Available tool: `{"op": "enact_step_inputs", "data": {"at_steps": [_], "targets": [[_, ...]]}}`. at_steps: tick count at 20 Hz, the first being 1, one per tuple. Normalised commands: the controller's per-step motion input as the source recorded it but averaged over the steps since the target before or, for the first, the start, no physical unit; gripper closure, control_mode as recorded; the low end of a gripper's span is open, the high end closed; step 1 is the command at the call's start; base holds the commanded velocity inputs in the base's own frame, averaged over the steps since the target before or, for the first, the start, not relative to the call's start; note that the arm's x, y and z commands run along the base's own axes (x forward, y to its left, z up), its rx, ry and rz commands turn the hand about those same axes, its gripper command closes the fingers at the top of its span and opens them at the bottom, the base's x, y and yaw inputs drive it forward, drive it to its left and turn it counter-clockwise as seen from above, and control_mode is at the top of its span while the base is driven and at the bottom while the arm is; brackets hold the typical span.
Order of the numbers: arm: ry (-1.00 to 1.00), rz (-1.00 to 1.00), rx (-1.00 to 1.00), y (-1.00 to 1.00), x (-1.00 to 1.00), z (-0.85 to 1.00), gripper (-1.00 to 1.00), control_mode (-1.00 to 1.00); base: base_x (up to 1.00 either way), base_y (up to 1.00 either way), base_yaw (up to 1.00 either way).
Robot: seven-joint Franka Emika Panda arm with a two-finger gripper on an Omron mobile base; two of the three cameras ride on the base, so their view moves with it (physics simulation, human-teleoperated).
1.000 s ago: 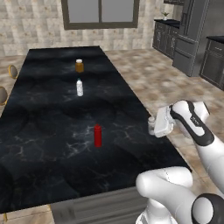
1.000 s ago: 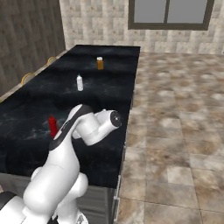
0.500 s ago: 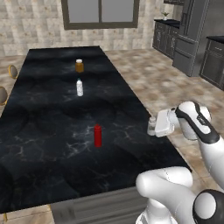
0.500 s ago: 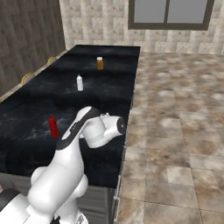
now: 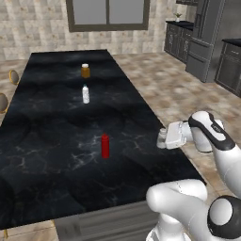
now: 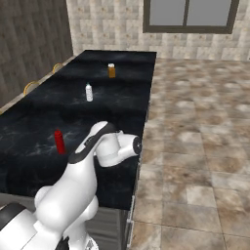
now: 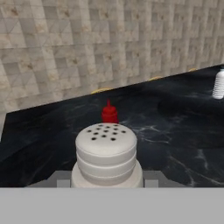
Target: Move the ketchup and shaker from the cabinet to the dining counter.
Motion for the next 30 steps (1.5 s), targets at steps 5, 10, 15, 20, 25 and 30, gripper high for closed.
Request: {"op": "enact_step_inputs", "data": {"at_steps": [5, 10, 15, 20, 25, 30], "targets": [[0.03, 0.0, 0.01, 0.0, 0.03, -0.06, 1.0, -1.0, 0.0, 0.0, 0.0], [0.03, 0.0, 0.0, 0.0, 0.0, -0.08, 1.0, -1.0, 0.0, 0.0, 0.0], [0.0, 0.0, 0.0, 0.0, 0.0, -0.22, 1.0, -1.0, 0.0, 0.0, 0.0], [-0.03, 0.0, 0.0, 0.0, 0.03, -0.31, 1.0, -1.0, 0.0, 0.0, 0.0], [-0.04, 0.0, 0.0, 0.0, 0.01, -0.24, 1.0, -1.0, 0.0, 0.0, 0.0], [-0.01, 0.0, 0.02, 0.0, 0.06, -0.1, 1.0, -1.0, 0.0, 0.0, 0.0]]}}
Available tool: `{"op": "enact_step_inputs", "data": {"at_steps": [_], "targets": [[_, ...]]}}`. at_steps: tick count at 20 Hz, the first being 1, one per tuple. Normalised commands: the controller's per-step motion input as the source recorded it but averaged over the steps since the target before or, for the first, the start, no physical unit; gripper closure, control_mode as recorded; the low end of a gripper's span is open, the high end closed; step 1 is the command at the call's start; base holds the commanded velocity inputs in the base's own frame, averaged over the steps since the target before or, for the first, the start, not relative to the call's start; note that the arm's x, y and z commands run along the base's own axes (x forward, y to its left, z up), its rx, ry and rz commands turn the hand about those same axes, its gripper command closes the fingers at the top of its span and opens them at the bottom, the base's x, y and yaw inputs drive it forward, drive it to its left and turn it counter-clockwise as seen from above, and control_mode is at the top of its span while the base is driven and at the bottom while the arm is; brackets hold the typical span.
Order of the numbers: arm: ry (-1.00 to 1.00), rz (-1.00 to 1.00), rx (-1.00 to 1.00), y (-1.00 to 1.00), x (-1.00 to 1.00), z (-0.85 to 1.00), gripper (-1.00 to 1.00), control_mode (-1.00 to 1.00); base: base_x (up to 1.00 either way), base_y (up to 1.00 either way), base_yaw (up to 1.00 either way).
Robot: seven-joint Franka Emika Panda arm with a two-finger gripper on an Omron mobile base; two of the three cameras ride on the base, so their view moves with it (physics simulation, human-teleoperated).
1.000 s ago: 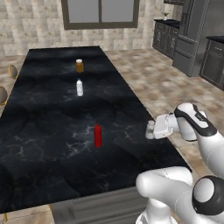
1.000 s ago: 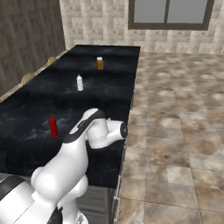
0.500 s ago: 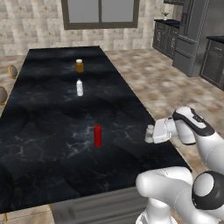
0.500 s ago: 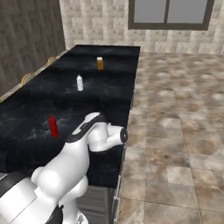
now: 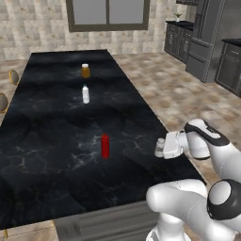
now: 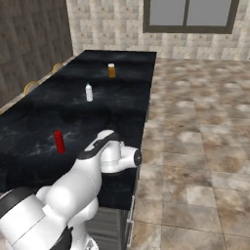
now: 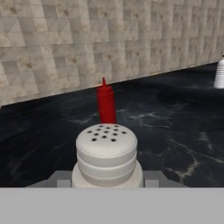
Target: Move the ketchup and shaker from the cabinet to the dining counter.
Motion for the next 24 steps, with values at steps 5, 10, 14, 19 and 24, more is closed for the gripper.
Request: {"op": "enact_step_inputs", "data": {"at_steps": [5, 10, 14, 19, 24], "targets": [[0.0, 0.0, 0.03, 0.0, 0.1, -0.06, 1.0, -1.0, 0.0, 0.0, 0.0], [0.0, 0.0, 0.01, 0.0, 0.09, -0.14, 1.0, -1.0, 0.0, 0.0, 0.0], [0.0, 0.0, 0.0, 0.0, 0.05, -0.12, 1.0, -1.0, 0.0, 0.0, 0.0], [0.0, 0.0, 0.0, 0.0, 0.04, -0.02, 1.0, -1.0, 0.0, 0.0, 0.0], [0.0, 0.0, 0.0, 0.0, 0.06, -0.03, 1.0, -1.0, 0.0, 0.0, 0.0]]}}
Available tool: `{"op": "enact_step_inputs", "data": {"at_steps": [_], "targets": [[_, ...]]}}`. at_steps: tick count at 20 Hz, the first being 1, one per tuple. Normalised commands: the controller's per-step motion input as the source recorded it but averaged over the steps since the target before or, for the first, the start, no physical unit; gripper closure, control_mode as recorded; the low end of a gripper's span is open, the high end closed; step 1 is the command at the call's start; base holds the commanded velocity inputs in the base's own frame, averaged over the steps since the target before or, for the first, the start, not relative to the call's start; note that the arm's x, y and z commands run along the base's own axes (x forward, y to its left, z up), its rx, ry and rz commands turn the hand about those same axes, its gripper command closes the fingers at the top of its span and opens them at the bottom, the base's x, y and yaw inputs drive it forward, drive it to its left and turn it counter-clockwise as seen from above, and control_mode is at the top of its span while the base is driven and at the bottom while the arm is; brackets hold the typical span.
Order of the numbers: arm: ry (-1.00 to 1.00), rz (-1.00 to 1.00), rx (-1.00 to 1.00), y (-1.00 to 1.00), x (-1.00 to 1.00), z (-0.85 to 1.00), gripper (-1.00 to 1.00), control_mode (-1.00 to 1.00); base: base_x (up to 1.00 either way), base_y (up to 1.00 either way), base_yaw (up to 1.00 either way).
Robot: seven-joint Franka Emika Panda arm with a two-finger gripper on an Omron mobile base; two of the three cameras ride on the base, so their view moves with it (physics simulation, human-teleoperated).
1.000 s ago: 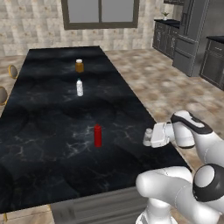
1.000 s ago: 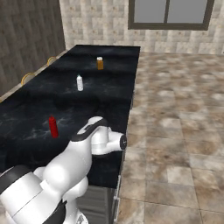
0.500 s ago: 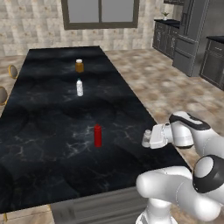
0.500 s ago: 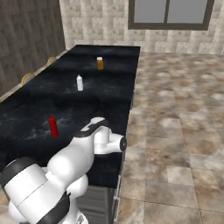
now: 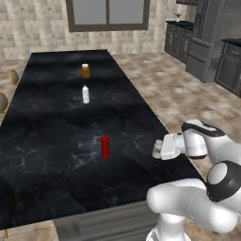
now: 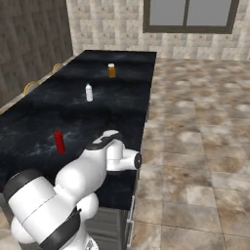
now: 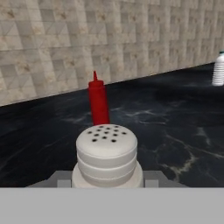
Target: Move the ketchup and shaker from the cabinet to the dining counter.
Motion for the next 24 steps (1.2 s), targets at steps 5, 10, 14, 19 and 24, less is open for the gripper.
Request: {"op": "enact_step_inputs", "data": {"at_steps": [5, 10, 14, 19, 24], "targets": [[0.0, 0.0, 0.0, 0.0, 0.09, -0.08, 1.0, -1.0, 0.0, 0.0, 0.0], [0.0, 0.0, 0.0, 0.0, 0.08, -0.09, -1.0, -1.0, 0.0, 0.0, 0.0], [0.0, 0.0, 0.0, 0.0, 0.04, -0.11, -1.0, -1.0, 0.0, 0.0, 0.0], [0.0, 0.0, 0.0, 0.0, 0.0, -0.09, -1.0, -1.0, 0.0, 0.0, 0.0], [0.0, 0.0, 0.0, 0.0, 0.0, -0.06, -1.0, -1.0, 0.0, 0.0, 0.0]]}}
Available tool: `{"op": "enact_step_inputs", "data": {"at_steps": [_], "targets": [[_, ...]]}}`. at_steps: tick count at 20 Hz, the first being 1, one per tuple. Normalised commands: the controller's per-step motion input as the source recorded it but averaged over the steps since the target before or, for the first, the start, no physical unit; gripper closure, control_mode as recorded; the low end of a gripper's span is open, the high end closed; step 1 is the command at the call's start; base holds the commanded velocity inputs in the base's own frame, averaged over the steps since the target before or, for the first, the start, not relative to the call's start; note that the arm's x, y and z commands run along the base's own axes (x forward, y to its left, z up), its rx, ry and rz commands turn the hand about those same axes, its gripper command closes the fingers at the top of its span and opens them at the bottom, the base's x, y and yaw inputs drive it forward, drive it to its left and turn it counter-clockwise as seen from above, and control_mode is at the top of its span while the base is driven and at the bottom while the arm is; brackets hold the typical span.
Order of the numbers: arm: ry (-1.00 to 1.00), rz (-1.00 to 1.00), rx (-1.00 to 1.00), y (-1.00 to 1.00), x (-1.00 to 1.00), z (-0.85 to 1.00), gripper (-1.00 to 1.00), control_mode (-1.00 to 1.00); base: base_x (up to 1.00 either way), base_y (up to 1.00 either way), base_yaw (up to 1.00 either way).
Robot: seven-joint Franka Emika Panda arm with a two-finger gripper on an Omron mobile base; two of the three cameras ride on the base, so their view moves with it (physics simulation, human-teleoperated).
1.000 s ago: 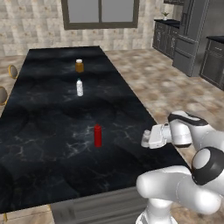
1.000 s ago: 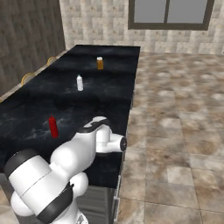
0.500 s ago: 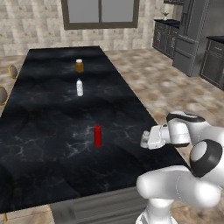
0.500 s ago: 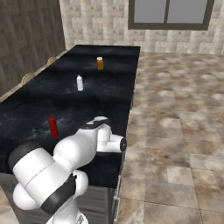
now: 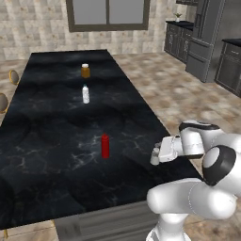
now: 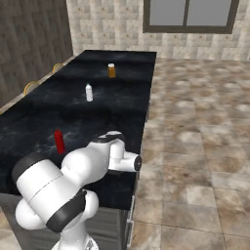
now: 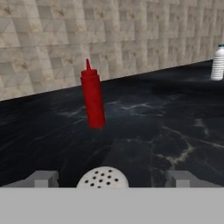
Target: Move the ketchup and shaker from the cabinet to the dining counter.
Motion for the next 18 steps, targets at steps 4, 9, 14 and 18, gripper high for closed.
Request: {"op": "enact_step_inputs", "data": {"at_steps": [4, 9, 14, 18], "targets": [[-0.04, 0.0, 0.0, 0.0, 0.0, 0.0, -1.0, -1.0, 0.0, 0.0, 0.0], [-0.07, 0.0, 0.02, 0.0, -0.02, 0.53, -1.0, -1.0, 0.0, 0.0, 0.0], [0.0, -0.01, 0.0, 0.0, -0.14, 0.86, -1.0, -1.0, 0.0, 0.0, 0.0], [0.21, -0.13, -0.02, 0.03, -0.21, 1.0, -1.0, -1.0, 0.0, 0.0, 0.0]]}}
